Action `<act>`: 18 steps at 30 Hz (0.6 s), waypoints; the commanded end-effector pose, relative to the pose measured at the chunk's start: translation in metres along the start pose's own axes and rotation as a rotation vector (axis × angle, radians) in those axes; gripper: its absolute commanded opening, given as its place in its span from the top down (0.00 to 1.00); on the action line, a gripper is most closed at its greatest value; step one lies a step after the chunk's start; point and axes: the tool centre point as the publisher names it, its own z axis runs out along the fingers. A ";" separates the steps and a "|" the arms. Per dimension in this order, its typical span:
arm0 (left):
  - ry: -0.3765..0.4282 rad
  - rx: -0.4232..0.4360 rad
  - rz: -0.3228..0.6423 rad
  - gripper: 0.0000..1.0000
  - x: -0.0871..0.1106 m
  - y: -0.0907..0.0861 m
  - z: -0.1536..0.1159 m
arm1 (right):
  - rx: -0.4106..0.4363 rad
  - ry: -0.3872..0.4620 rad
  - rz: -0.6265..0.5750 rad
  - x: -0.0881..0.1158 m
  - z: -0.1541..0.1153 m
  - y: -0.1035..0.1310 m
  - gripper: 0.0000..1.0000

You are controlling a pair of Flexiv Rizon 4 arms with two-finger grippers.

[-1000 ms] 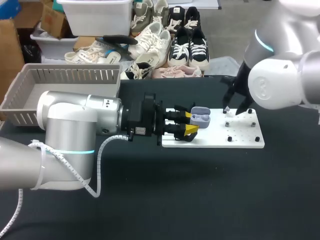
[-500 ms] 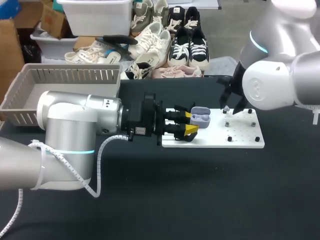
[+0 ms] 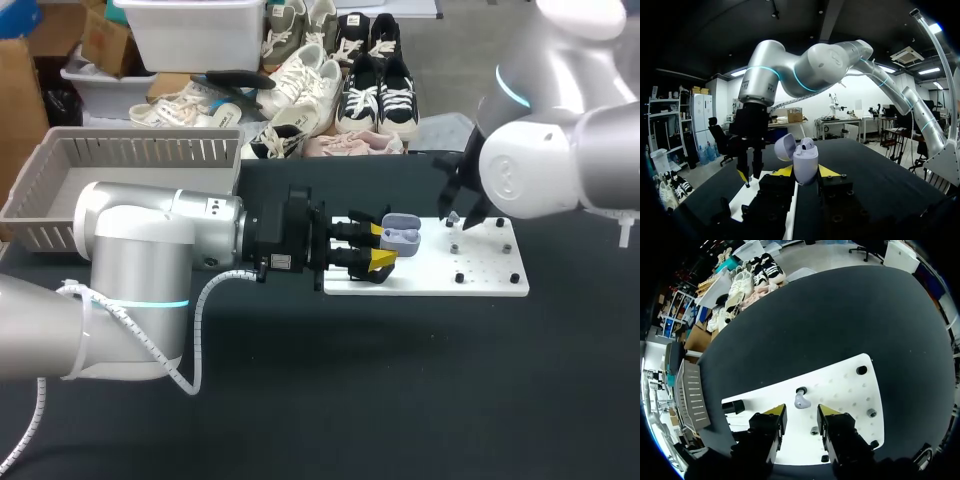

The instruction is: Pick up each earbud case from the left stands, insert the matching earbuds, close the lid, and place the case in the box.

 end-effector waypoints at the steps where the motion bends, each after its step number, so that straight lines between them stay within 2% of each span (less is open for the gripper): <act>1: -0.001 -0.007 0.002 1.00 0.000 -0.001 0.001 | 0.004 0.001 0.002 -0.003 0.001 0.002 0.63; 18: -0.001 -0.007 0.002 1.00 0.000 -0.001 0.001 | 0.014 -0.006 0.009 -0.008 0.003 0.002 0.66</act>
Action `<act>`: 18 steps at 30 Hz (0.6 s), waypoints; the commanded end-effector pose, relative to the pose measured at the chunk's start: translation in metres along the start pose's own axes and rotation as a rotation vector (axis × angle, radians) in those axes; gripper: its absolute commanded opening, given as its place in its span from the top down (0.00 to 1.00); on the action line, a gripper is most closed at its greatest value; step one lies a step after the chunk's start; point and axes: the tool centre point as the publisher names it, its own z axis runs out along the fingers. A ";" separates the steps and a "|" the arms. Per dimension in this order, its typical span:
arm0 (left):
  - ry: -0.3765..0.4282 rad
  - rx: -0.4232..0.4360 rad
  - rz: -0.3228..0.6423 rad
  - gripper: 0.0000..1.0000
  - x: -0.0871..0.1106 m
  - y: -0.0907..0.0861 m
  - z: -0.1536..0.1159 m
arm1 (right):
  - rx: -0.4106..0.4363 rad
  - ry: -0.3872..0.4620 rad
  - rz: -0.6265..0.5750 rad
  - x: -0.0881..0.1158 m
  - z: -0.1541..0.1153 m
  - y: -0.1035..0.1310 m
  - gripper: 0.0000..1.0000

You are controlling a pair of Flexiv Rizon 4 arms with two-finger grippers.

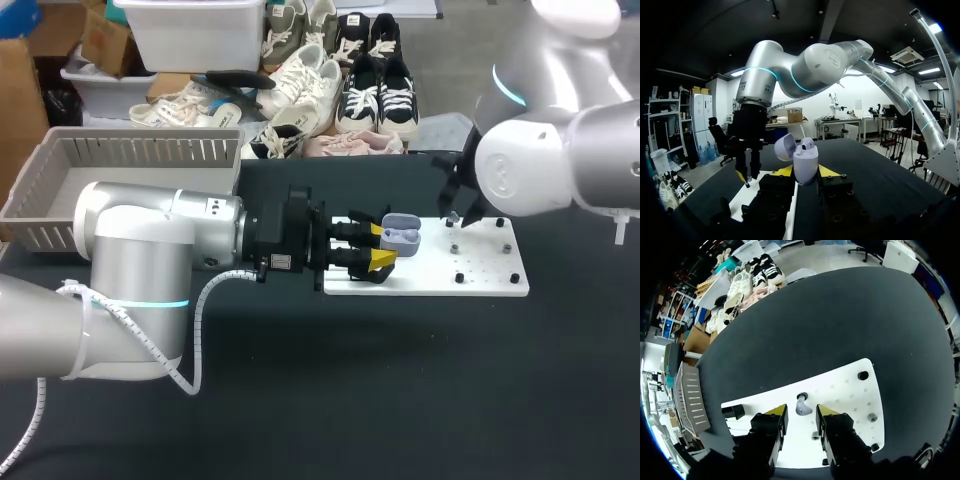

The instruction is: Pick up each earbud case from the left stands, insert the matching earbuds, close the lid, and place the case in the box.

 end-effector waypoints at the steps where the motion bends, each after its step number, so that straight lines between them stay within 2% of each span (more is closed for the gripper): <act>1: -0.001 -0.007 0.002 1.00 0.000 -0.001 0.001 | 0.005 0.001 0.004 -0.001 0.000 0.001 0.66; 8: -0.001 -0.007 0.002 1.00 0.000 -0.001 0.001 | 0.009 0.006 0.001 -0.001 0.001 0.001 0.71; 11: -0.001 -0.007 0.002 1.00 0.000 -0.001 0.001 | 0.010 0.008 0.001 -0.001 0.002 0.000 0.78; 15: -0.001 -0.007 0.002 1.00 0.000 -0.001 0.001 | 0.015 0.011 0.001 -0.001 0.003 -0.001 1.00; 18: -0.001 -0.007 0.002 1.00 0.000 -0.001 0.001 | 0.019 0.014 0.001 -0.001 0.004 -0.002 1.00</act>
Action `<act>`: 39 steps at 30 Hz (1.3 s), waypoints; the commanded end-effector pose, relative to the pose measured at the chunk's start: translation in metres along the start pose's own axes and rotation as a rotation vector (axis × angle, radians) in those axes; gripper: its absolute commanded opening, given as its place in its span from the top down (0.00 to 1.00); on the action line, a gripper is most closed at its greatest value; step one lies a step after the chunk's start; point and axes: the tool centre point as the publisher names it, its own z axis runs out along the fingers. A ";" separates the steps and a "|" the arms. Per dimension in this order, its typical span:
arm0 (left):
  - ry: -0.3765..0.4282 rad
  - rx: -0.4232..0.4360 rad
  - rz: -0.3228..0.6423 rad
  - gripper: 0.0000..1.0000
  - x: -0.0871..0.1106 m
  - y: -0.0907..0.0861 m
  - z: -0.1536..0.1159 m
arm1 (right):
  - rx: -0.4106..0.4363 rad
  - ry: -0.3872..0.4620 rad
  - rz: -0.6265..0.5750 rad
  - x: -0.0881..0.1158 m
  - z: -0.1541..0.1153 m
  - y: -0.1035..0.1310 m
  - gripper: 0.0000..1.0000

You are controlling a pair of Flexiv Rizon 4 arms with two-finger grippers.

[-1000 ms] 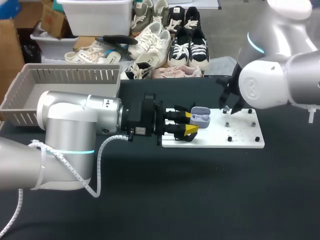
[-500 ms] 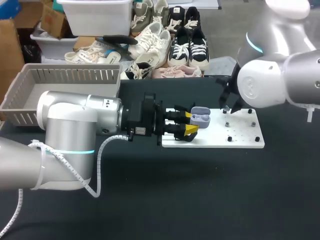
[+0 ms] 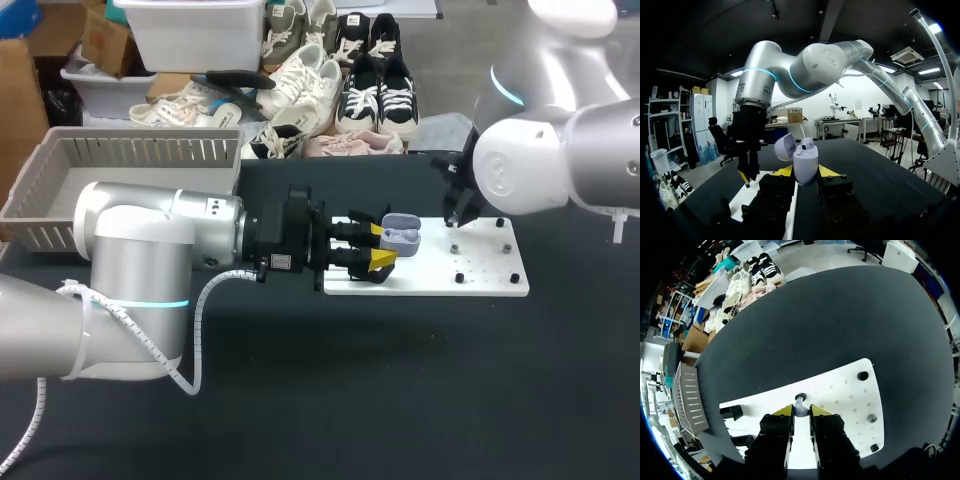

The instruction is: Pick up each earbud case from the left stands, insert the matching earbuds, close the lid, and place the case in the box.

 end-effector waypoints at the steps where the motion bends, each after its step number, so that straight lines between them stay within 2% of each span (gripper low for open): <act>1: -0.001 -0.007 0.002 1.00 0.000 -0.001 0.001 | 0.007 0.006 0.002 -0.002 0.002 0.000 1.00; 14: -0.001 -0.007 0.002 1.00 0.000 -0.001 0.001 | -0.001 0.015 0.010 -0.002 -0.001 -0.003 1.00; 27: -0.001 -0.007 0.002 1.00 0.000 -0.001 0.001 | -0.033 0.006 0.023 -0.001 -0.020 -0.009 1.00; 33: -0.001 -0.007 0.002 1.00 0.000 -0.001 0.001 | -0.055 -0.011 0.032 0.000 -0.038 -0.014 1.00; 39: -0.001 -0.007 0.002 1.00 0.000 -0.001 0.001 | -0.071 -0.025 0.033 0.000 -0.067 -0.016 1.00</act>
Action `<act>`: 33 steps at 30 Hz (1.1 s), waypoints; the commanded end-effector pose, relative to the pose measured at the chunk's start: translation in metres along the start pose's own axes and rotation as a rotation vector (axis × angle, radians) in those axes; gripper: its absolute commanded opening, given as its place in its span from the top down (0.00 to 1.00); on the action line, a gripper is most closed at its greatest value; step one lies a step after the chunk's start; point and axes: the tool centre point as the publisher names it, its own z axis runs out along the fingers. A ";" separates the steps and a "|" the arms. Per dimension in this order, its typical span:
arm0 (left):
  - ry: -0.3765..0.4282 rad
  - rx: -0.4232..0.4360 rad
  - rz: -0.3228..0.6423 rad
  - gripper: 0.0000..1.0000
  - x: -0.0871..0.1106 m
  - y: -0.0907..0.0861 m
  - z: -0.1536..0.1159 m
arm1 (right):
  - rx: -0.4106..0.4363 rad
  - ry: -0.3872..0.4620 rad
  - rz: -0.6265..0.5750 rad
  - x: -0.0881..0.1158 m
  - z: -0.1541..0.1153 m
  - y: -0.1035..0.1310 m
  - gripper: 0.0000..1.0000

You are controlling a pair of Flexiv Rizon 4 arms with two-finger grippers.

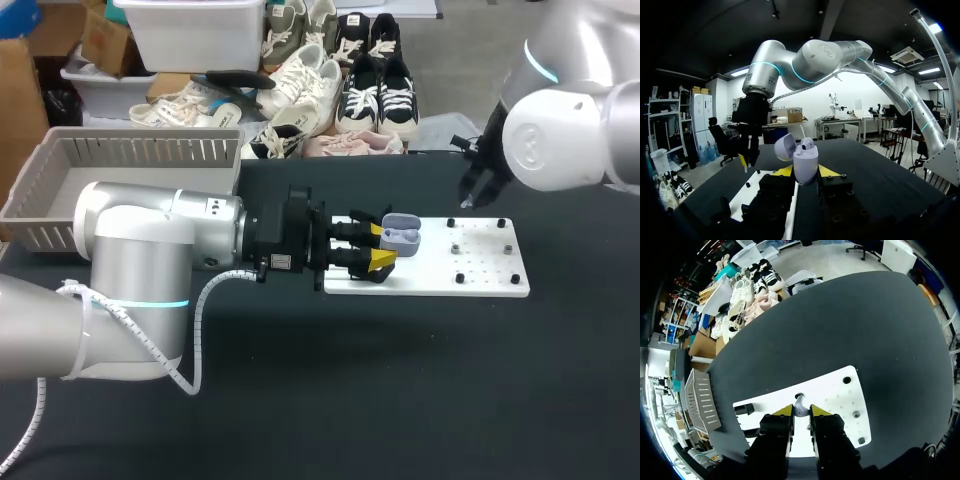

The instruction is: Pick up each earbud case from the left stands, insert the matching earbuds, close the lid, and place the case in the box.

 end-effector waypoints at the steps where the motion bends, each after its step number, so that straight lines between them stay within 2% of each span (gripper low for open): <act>1: -0.001 -0.007 0.002 1.00 0.000 -0.001 0.001 | -0.012 -0.024 -0.001 0.011 -0.029 -0.005 1.00; 4: -0.001 -0.007 0.002 1.00 0.000 -0.001 0.001 | -0.011 -0.007 -0.018 0.014 -0.045 -0.003 1.00; 7: -0.001 -0.007 0.002 1.00 0.000 -0.001 0.001 | 0.033 0.036 -0.049 0.017 -0.056 -0.001 1.00; 11: -0.001 -0.007 0.002 1.00 0.000 -0.001 0.001 | 0.079 0.048 -0.112 0.027 -0.065 -0.003 1.00; 17: -0.001 -0.007 0.002 1.00 0.000 -0.001 0.001 | 0.052 -0.001 -0.145 0.036 -0.077 -0.009 1.00; 33: -0.001 -0.007 0.002 1.00 0.000 -0.001 0.001 | 0.052 -0.001 -0.145 0.036 -0.077 -0.009 1.00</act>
